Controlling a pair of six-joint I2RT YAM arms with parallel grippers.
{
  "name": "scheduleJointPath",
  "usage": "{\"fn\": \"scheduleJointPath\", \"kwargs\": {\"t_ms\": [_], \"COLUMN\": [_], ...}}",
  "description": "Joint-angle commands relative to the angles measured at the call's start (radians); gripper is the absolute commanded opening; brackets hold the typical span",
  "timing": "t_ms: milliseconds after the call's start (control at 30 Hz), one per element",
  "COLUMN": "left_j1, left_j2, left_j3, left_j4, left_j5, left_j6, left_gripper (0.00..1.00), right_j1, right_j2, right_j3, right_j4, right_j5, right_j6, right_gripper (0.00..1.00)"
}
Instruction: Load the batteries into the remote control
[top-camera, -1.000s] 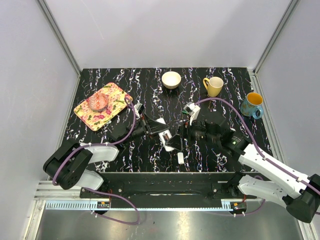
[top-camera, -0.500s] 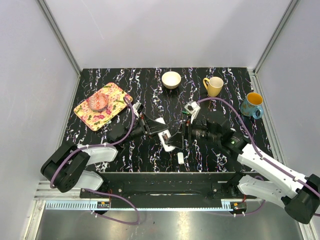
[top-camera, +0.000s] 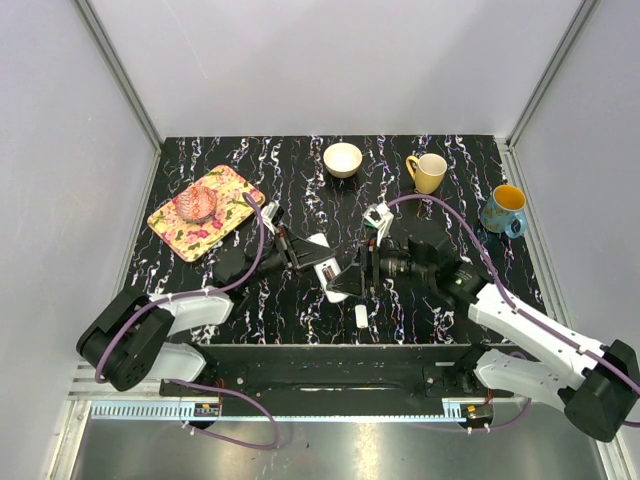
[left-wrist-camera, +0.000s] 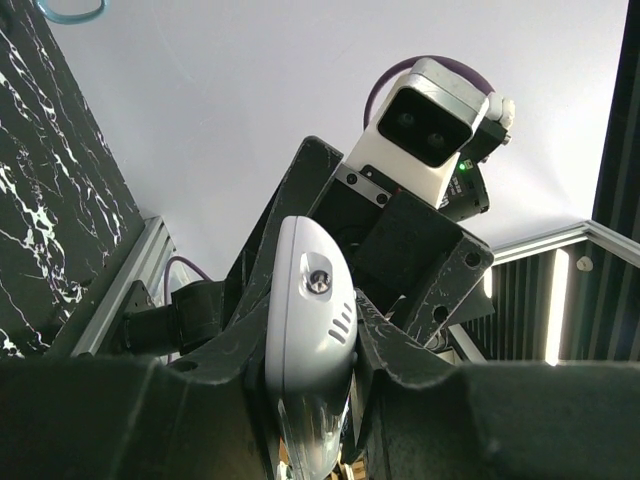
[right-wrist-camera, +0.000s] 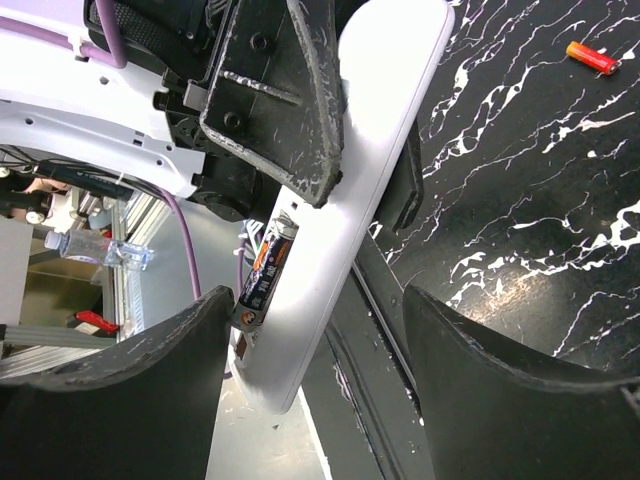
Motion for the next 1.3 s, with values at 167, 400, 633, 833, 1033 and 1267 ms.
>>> {"fn": "scheduleJointPath", "kwargs": {"t_ms": [167, 400, 633, 833, 1033, 1267], "left_j1": [-0.01, -0.03, -0.032, -0.032, -0.032, -0.032], "left_j2": [-0.046, -0.053, -0.059, -0.05, -0.042, -0.046], "left_j3": [0.02, 0.028, 0.013, 0.005, 0.006, 0.002], "left_j4": [0.408, 0.408, 0.408, 0.408, 0.406, 0.406], "left_j5": [0.022, 0.033, 0.024, 0.014, 0.017, 0.017], "left_j6": [0.014, 0.03, 0.042, 0.053, 0.062, 0.068], "left_gripper": [0.0, 0.0, 0.0, 0.0, 0.0, 0.0], "right_j1": [-0.019, -0.036, -0.046, -0.046, -0.048, -0.054], "right_j2": [0.043, 0.077, 0.092, 0.083, 0.052, 0.042], "right_j3": [0.016, 0.012, 0.018, 0.045, 0.074, 0.079], "right_j4": [0.079, 0.138, 0.155, 0.101, 0.092, 0.118], "right_j5": [-0.062, -0.126, -0.166, -0.188, -0.168, -0.128], "right_j6": [0.028, 0.083, 0.103, 0.089, 0.12, 0.181], "right_gripper": [0.74, 0.72, 0.72, 0.78, 0.84, 0.84]}}
